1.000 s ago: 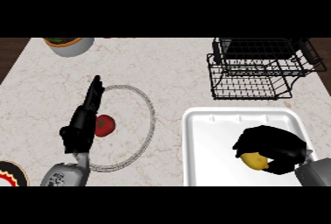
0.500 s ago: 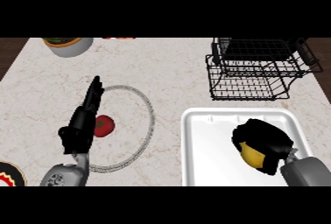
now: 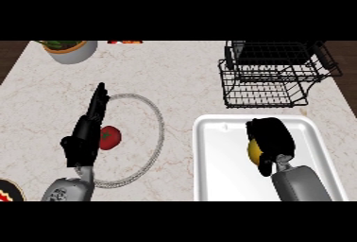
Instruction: Pick the lemon from the tray and place it in the tiered basket
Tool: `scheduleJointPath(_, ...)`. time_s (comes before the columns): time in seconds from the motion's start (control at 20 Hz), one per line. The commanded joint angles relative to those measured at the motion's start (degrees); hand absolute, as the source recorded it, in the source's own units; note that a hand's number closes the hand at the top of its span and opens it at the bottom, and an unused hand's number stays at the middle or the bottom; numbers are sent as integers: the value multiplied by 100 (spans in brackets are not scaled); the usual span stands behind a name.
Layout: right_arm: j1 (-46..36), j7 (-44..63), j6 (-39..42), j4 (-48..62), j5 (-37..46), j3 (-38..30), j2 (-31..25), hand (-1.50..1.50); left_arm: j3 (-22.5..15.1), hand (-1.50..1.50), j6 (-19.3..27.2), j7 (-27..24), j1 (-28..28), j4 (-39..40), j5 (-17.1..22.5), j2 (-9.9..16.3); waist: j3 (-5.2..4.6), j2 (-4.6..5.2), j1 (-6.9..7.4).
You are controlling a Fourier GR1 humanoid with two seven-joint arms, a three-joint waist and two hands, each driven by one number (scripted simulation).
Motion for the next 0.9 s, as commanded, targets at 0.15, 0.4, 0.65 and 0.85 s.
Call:
scheduleJointPath(0.15, -468, 2860, 947, -1478, 458, 619, 943, 150, -23, 0, -73, -155, 58, 138, -13, 7, 68, 36, 58)
scheduleJointPath(0.4, -1242, 3662, 1756, -2694, 380, 561, 960, 150, 188, 0, -102, -303, -56, 272, 112, 38, 72, 48, 53)
scheduleJointPath(0.65, -2362, 4462, 3175, -3546, -342, 182, 964, 150, -67, 0, -34, -4, -16, -9, -72, -89, 77, 46, 102)
scheduleJointPath(0.85, -3485, 4609, 3696, -3265, -472, -541, 965, 150, -56, 0, -47, -220, 40, 144, -52, -154, 75, 69, 143)
